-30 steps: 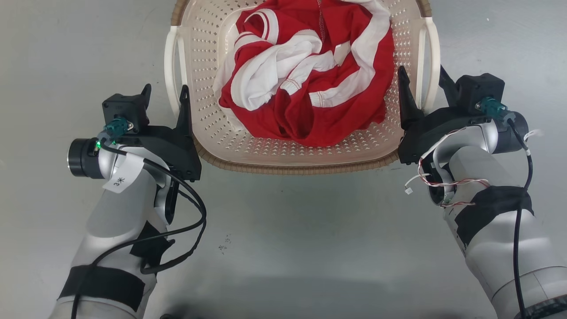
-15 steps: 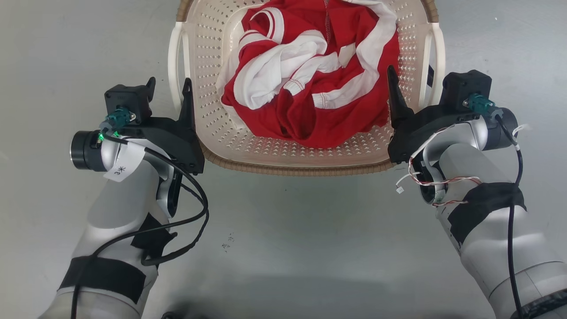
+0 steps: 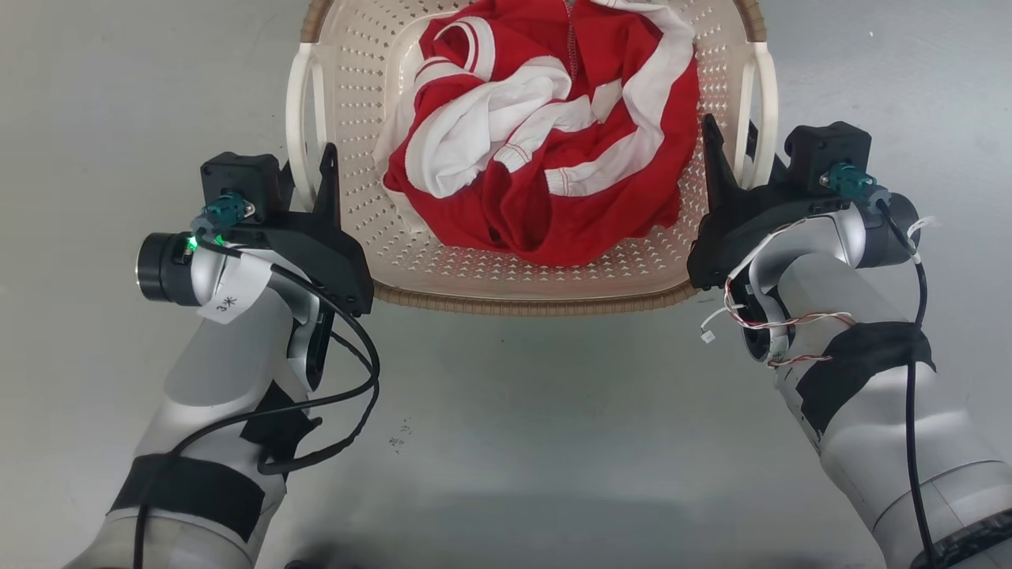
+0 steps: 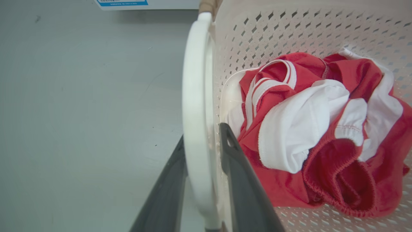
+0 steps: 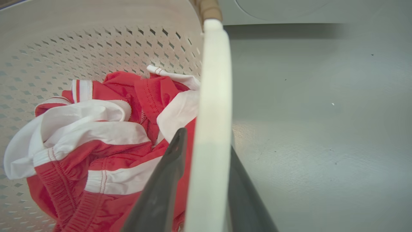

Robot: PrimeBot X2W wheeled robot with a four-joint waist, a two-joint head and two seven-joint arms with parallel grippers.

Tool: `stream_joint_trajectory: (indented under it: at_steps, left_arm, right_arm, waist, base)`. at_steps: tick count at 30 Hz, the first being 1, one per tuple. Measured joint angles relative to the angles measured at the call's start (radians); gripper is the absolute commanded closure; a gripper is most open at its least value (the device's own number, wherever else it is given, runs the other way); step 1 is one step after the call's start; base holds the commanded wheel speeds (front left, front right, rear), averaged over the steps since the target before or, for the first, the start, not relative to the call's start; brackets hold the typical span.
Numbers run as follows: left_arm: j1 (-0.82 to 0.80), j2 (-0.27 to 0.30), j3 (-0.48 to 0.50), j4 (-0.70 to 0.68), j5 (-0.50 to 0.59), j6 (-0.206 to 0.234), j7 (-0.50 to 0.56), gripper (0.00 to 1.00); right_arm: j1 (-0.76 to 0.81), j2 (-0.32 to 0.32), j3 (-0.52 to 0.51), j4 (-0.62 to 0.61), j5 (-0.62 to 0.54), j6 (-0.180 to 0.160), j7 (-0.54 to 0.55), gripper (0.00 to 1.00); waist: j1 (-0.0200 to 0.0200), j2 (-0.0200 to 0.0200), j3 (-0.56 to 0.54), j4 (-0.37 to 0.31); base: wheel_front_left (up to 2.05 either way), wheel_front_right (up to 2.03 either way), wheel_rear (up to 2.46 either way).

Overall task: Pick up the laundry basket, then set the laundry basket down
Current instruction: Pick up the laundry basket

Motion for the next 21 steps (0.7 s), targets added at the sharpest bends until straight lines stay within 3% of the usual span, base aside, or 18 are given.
stream_joint_trajectory:
  at_steps: [6,8,9,11,21]
  left_arm:
    - [-0.008,0.006,-0.039,0.007,-0.022,-0.008,0.002,0.78]
    - [-0.008,0.009,-0.049,0.007,-0.031,-0.008,0.002,0.98]
    - [-0.008,0.010,-0.055,0.007,-0.034,-0.008,0.002,1.00]
    - [-0.010,0.012,-0.074,0.004,-0.044,-0.008,0.002,1.00]
    - [-0.010,0.015,-0.125,0.005,-0.086,-0.008,0.004,1.00]
  right_arm:
    - [-0.002,0.001,0.031,0.001,0.024,-0.009,0.001,0.66]
    - [-0.003,0.001,0.039,0.001,0.033,-0.013,0.001,0.72]
    - [-0.005,0.001,0.042,0.002,0.038,-0.017,0.001,0.78]
    - [-0.012,-0.002,0.050,0.006,0.058,-0.019,0.001,0.98]
    - [-0.022,-0.004,0.072,0.027,0.093,-0.027,0.000,1.00]
  waist:
    - [0.0000,0.0000,0.001,-0.005]
    - [0.0000,0.0000,0.001,-0.007]
    - [0.0000,0.0000,0.001,-0.008]
    - [0.0000,0.0000,0.001,-0.010]
    - [0.0001,0.0001,-0.007,-0.014]
  base:
    - [0.00,0.00,0.00]
    - [0.00,0.00,0.00]
    - [0.00,0.00,0.00]
    - [0.00,0.00,0.00]
    - [0.00,0.00,0.00]
